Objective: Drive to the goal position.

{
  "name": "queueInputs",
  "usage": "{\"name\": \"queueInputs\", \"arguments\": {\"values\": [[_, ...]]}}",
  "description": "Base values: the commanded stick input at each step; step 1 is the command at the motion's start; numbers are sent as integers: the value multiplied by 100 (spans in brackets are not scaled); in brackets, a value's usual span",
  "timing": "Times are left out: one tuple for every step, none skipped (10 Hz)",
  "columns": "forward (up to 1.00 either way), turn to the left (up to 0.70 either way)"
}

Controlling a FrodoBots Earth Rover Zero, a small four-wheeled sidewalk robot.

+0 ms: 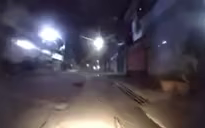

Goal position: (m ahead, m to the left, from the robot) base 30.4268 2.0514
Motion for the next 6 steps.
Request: {"name": "queueInputs", "arguments": {"values": [[70, 0], [70, 0], [70, 0], [70, -25], [70, -24], [70, -7]]}}
